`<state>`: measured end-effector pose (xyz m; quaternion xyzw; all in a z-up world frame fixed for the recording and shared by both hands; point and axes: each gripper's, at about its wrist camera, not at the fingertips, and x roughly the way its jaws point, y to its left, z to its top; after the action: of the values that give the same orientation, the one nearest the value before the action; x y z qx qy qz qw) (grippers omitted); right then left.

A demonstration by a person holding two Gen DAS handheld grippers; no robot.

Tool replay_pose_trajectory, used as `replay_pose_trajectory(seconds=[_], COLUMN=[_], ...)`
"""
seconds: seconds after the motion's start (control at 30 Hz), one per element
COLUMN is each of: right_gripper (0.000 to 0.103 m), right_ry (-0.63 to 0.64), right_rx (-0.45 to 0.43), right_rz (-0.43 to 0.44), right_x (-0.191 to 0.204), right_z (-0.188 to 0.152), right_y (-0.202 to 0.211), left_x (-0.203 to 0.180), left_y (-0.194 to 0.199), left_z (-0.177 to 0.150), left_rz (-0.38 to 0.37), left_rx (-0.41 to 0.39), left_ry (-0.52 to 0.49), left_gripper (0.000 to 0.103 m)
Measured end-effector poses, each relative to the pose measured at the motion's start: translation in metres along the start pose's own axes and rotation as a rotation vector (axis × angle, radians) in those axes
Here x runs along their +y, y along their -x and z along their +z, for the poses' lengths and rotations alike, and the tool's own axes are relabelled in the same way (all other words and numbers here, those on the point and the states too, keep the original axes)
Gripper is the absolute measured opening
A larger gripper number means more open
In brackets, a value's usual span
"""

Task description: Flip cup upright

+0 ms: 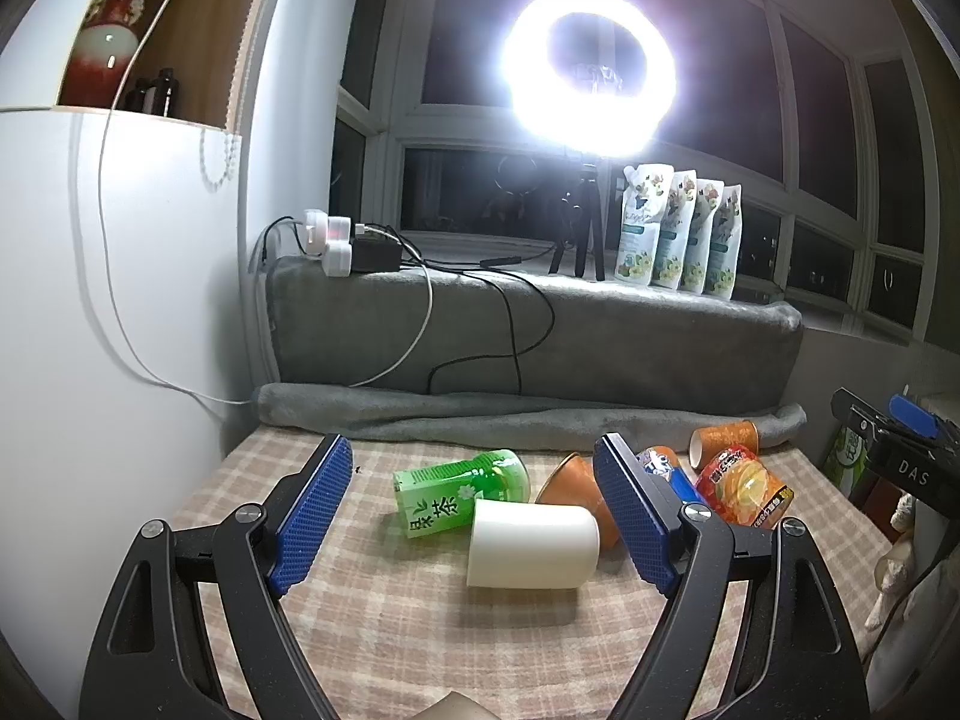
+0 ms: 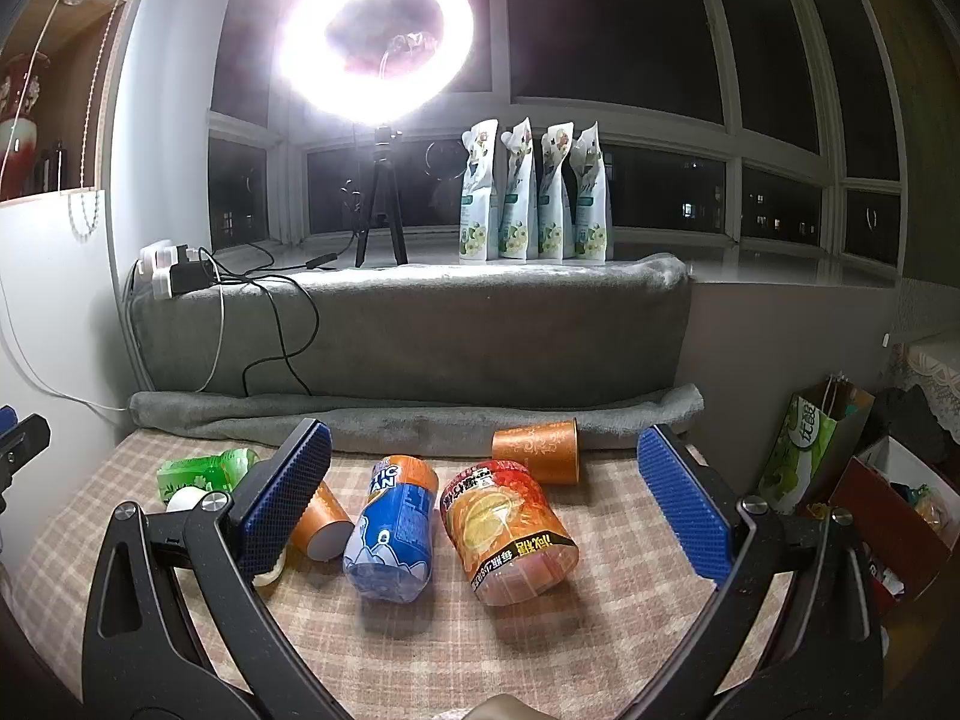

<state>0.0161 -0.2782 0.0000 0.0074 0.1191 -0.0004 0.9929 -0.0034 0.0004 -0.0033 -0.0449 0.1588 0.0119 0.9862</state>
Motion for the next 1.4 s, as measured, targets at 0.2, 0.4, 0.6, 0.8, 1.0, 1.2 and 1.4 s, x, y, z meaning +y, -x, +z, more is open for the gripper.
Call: replay_pose_trajectory(seconds=[0.2, 0.4, 0.6, 0.8, 1.0, 1.2, 1.4], right_gripper=[0.103, 0.103, 0.103, 0.103, 0.103, 0.103, 0.103], right_ry=[-0.004, -0.005, -0.006, -0.007, -0.008, -0.013, -0.035], right_rx=[0.005, 0.007, 0.01, 0.01, 0.018, 0.037, 0.099], right_rz=[-0.002, -0.001, -0.001, -0.001, -0.003, -0.005, 0.01], right_x=[0.0, -0.001, -0.001, -0.002, -0.004, -0.007, -0.02], right_z=[-0.006, -0.006, -0.007, -0.006, -0.013, -0.016, -0.017], right_y=[-0.001, -0.001, -0.002, -0.003, -0.004, -0.005, -0.016], left_x=[-0.001, -0.002, -0.002, -0.002, -0.004, -0.005, -0.004], left_y=[0.0, -0.001, -0.001, -0.001, -0.003, -0.005, -0.006], left_z=[-0.002, -0.003, -0.003, -0.003, -0.005, -0.009, -0.01], left_rz=[-0.001, -0.002, -0.001, -0.002, -0.002, -0.005, -0.012], left_rx=[0.001, 0.004, 0.004, 0.005, 0.005, 0.016, 0.032], left_ry=[0.0, -0.001, 0.0, -0.001, -0.004, -0.002, -0.008], left_gripper=[0.083, 0.083, 0.083, 0.083, 0.083, 0.083, 0.083])
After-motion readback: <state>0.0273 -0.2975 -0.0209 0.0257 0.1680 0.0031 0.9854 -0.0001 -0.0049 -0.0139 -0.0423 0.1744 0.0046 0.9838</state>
